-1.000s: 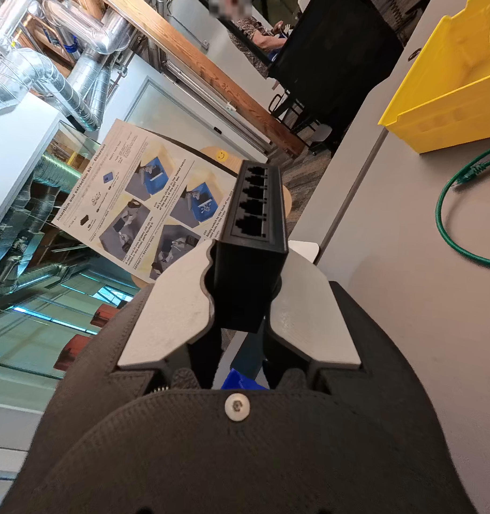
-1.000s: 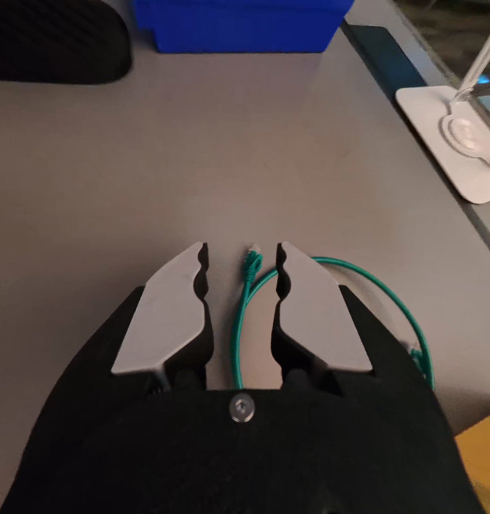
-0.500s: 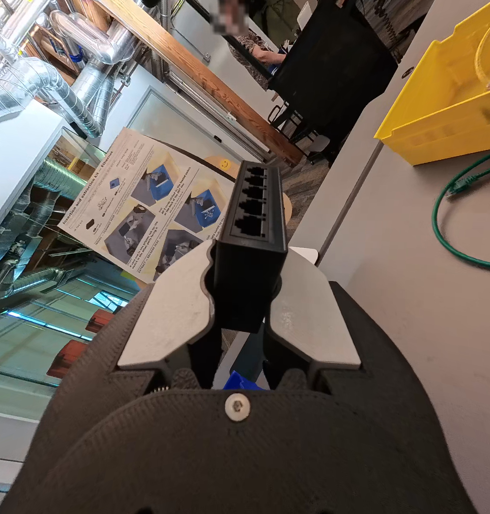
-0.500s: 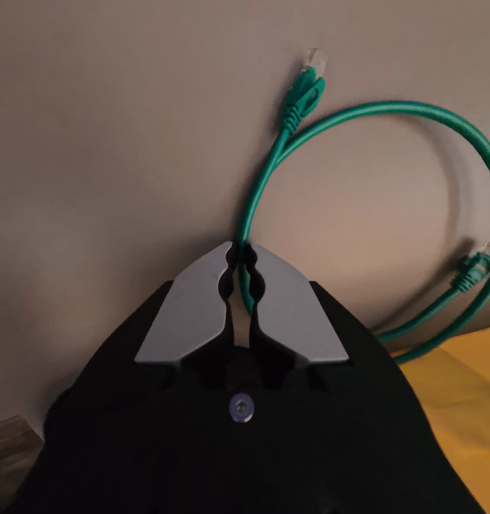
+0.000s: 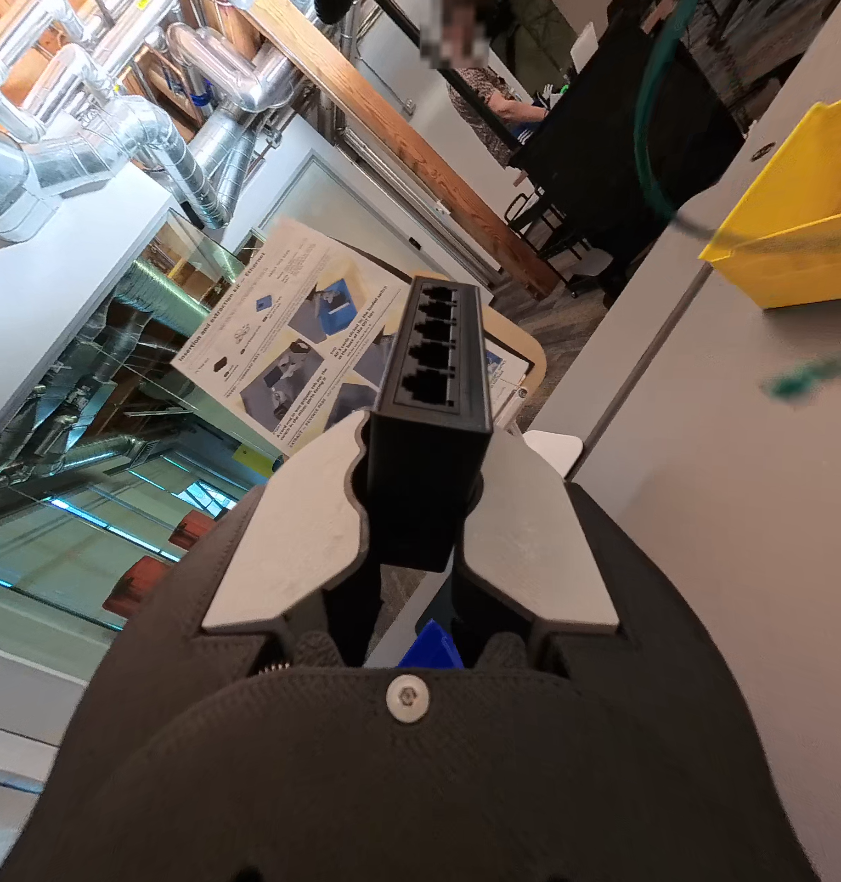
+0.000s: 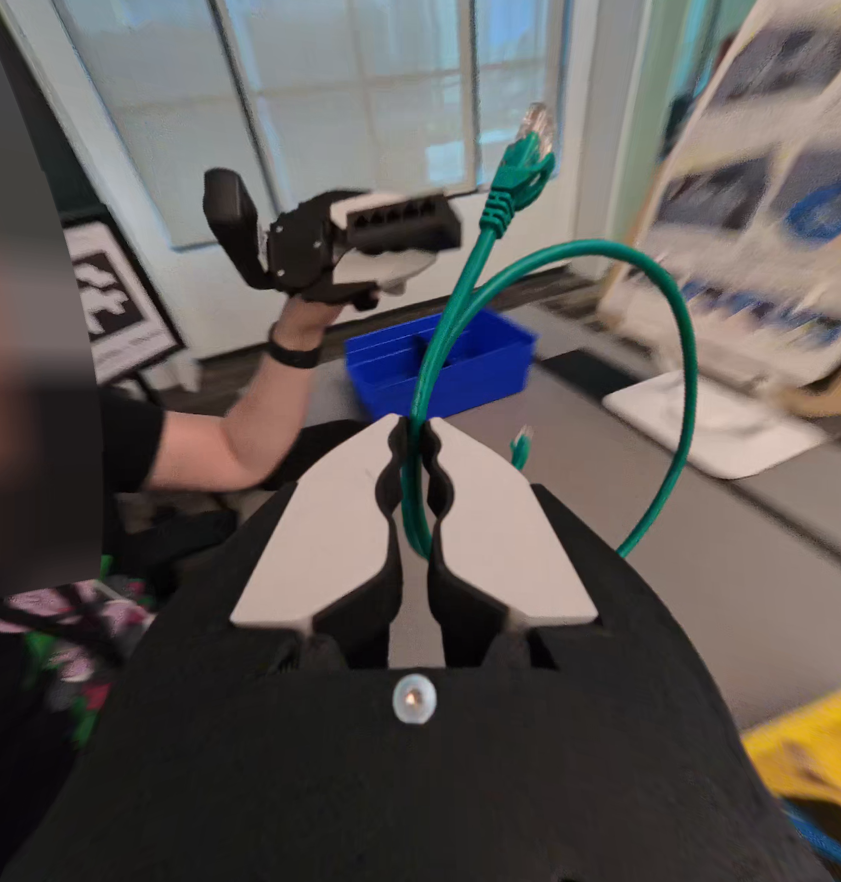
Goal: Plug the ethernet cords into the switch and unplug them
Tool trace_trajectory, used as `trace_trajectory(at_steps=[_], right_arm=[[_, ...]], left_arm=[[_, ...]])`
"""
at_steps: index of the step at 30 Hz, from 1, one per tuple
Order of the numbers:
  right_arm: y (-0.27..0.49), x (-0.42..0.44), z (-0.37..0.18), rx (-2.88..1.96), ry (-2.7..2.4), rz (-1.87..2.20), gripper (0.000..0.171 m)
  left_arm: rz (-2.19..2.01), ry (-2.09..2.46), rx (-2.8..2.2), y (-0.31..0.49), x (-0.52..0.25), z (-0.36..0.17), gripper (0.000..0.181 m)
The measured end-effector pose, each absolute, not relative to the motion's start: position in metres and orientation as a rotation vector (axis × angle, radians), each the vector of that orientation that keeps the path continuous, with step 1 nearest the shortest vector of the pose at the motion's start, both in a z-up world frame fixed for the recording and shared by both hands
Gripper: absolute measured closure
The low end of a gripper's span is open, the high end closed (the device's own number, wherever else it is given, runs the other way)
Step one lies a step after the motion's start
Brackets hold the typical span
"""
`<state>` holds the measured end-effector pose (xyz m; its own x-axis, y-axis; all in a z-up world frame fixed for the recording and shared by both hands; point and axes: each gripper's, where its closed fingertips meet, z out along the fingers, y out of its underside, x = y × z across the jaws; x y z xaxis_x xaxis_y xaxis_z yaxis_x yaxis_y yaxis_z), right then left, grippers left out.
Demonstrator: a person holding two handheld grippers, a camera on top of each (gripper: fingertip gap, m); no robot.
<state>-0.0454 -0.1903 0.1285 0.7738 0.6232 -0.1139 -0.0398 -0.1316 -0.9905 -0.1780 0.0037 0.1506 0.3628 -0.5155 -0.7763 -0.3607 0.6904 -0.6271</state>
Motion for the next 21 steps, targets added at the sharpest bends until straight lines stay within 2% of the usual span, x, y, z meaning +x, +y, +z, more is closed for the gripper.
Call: trace_trajectory(at_steps=[4, 7, 10, 13, 16, 18, 21], right_arm=[[-0.221, 0.002, 0.175, -1.605, -0.468, 0.183, 0.165], [-0.228, 0.043, 0.158, -1.746, -0.428, -0.06, 0.165], [-0.222, 0.08, 0.094, -1.941, -0.366, -0.112, 0.165], [-0.218, 0.119, -0.006, -2.204, -0.285, -0.171, 0.164], [-0.221, 0.121, -0.088, -2.383, -0.269, -0.078, 0.164], [-0.221, 0.125, -0.116, -2.45, -0.271, -0.149, 0.164], [-0.206, 0.128, -0.109, -2.376, -0.217, -0.205, 0.164]], left_arm=[[-0.113, 1.229, -0.854, 0.002, -0.18, 0.154, 0.149], [-0.108, 1.243, -0.85, 0.0, -0.176, 0.151, 0.149], [-0.098, 1.266, -0.846, -0.003, -0.171, 0.146, 0.149], [-0.084, 1.293, -0.841, -0.005, -0.165, 0.14, 0.149], [-0.079, 1.312, -0.839, -0.007, -0.161, 0.136, 0.149], [-0.078, 1.321, -0.837, -0.008, -0.159, 0.134, 0.149], [-0.082, 1.337, -0.838, -0.009, -0.155, 0.13, 0.149]])
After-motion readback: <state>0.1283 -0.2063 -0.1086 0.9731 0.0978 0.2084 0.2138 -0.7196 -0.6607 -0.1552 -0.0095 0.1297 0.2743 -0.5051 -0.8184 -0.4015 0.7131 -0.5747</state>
